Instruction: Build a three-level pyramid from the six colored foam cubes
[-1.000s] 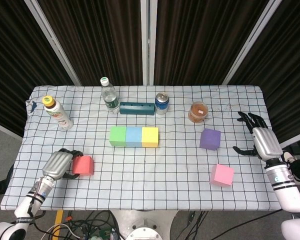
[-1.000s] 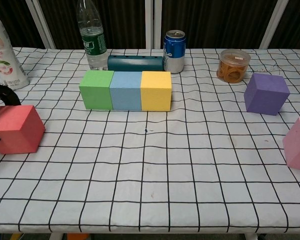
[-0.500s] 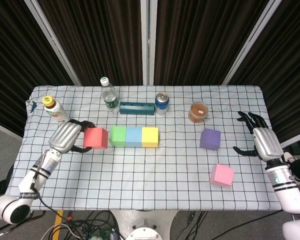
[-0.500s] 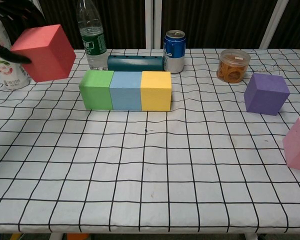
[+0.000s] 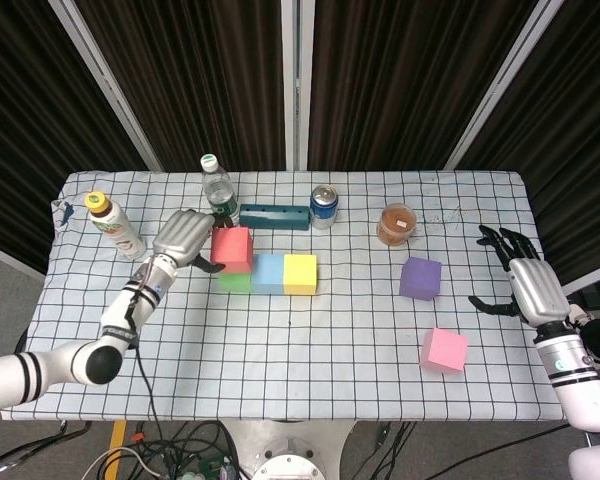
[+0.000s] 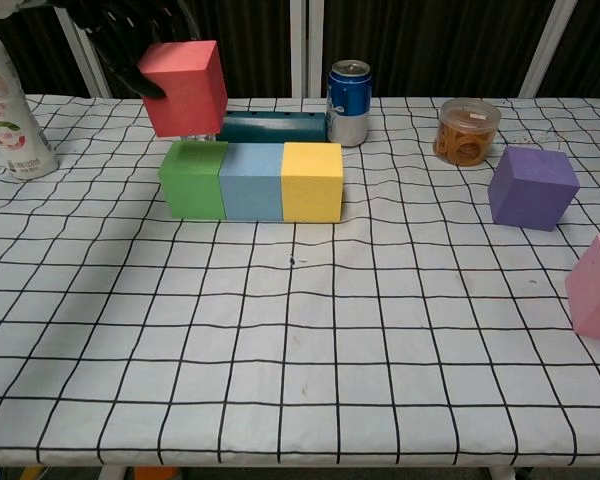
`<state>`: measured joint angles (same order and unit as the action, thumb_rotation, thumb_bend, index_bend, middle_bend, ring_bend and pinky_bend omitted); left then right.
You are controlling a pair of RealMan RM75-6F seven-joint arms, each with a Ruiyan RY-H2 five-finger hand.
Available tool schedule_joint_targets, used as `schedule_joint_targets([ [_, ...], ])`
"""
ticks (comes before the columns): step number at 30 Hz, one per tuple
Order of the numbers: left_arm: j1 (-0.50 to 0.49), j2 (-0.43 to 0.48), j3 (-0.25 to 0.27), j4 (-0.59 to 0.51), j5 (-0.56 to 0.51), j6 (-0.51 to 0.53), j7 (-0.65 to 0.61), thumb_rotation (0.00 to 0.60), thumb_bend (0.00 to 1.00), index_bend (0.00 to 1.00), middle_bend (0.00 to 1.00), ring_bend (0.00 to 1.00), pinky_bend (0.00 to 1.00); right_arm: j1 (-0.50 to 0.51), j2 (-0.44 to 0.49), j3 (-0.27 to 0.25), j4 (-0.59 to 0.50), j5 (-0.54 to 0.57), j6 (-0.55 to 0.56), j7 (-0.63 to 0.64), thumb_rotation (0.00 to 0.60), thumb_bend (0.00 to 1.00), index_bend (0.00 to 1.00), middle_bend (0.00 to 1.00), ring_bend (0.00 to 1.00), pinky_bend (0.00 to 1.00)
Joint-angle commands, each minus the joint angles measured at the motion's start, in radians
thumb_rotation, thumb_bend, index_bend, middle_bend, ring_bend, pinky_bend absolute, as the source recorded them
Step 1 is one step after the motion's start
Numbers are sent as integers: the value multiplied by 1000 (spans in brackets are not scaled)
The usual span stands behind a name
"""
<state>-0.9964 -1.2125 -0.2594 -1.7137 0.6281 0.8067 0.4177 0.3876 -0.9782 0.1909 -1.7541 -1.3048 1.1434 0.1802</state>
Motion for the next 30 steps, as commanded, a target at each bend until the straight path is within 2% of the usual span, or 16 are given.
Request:
schedule_joint_targets([
  [1,-92,-41,21,16,-138,21,97,600,159,372,422,431,327,-2,0,-1,4,-1,0,7,600,100,0,203,0,0],
  [5,-135,-62,37,22,-211,28,135,600,158,367,414,430,328,-3,0,-3,10,-6,-2,18,600,100,0,202,0,0],
  [11,-163,-87,80,29,-211,62,184,600,158,365,410,427,326,-6,6,-3,17,-7,-1,29,600,100,0,202,0,0],
  [30,-213,-88,102,35,-256,45,186,600,158,356,409,420,325,-10,7,-2,19,-9,4,36,600,100,0,202,0,0],
])
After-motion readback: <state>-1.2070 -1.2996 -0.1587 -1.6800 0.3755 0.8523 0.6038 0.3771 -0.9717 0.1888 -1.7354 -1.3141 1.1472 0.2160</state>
